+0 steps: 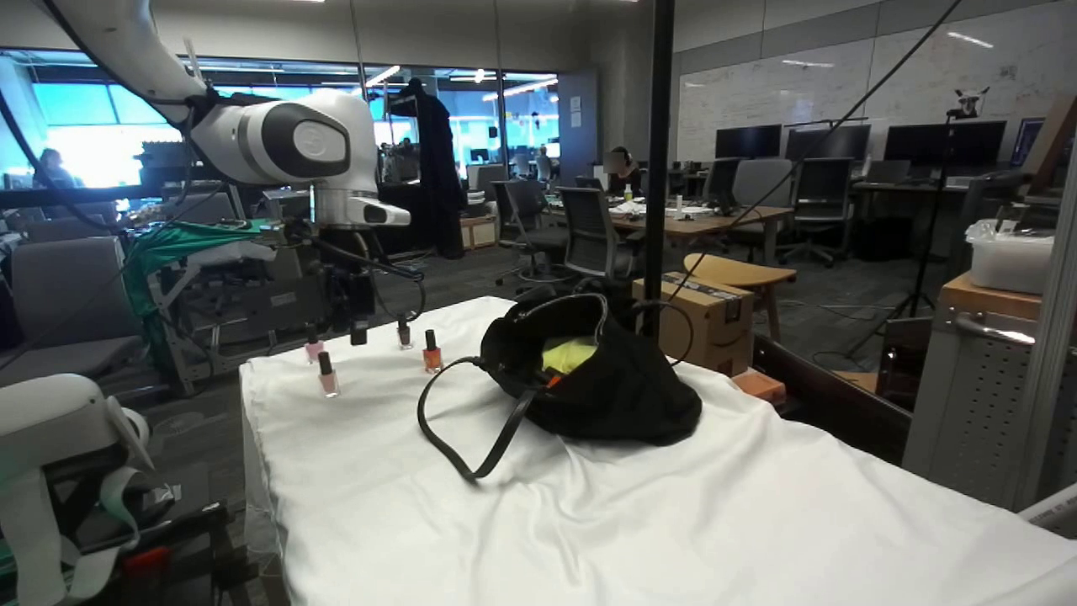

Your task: Pick up the nail polish and put them in the bag

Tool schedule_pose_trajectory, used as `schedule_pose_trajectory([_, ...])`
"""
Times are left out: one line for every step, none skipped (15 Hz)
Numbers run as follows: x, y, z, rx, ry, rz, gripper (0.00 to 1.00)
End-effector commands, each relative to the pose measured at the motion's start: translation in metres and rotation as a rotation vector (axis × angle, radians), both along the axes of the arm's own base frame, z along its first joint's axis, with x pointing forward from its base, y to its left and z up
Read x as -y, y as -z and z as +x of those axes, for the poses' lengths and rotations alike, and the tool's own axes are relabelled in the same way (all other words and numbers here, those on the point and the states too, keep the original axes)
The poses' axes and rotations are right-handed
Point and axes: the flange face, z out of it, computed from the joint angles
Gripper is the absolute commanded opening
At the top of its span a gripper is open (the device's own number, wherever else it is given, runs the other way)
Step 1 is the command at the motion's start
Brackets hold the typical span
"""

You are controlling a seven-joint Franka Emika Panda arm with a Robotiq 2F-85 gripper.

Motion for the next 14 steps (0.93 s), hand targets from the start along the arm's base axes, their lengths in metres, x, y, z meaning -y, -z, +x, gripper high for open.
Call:
schedule_pose_trajectory([-0.029,0.005,-0.015,-0.027,-0.011,0.026,1.0])
schedule_pose_trajectory([-0.037,0.007,-0.019,-0.036,-0.017,0.034,1.0])
schedule_pose_trajectory([-0.044,0.01,-0.022,-0.043,-0.025,0.045,1.0])
schedule_pose_trajectory([-0.054,0.012,-0.028,-0.05,-0.029,0.057,1.0])
schedule_pose_trajectory([-0.063,0.015,-0.034,-0.055,-0.032,0.069,1.0])
schedule_pose_trajectory([-0.071,0.018,-0.037,-0.063,-0.033,0.08,1.0])
schedule_pose_trajectory([-0.077,0.024,-0.039,-0.069,-0.034,0.086,1.0])
schedule_pose_trajectory([-0.081,0.027,-0.041,-0.074,-0.04,0.096,1.0])
schedule_pose_trajectory([-0.085,0.032,-0.042,-0.082,-0.037,0.102,1.0])
schedule_pose_trajectory([-0.089,0.036,-0.043,-0.089,-0.037,0.111,1.0])
schedule_pose_trajectory([-0.091,0.041,-0.044,-0.095,-0.04,0.119,1.0])
schedule_pose_trajectory([-0.093,0.046,-0.044,-0.097,-0.031,0.125,1.0])
schedule_pose_trajectory([-0.093,0.05,-0.044,-0.1,-0.025,0.133,1.0])
schedule_pose_trajectory([-0.093,0.055,-0.043,-0.1,-0.02,0.14,1.0])
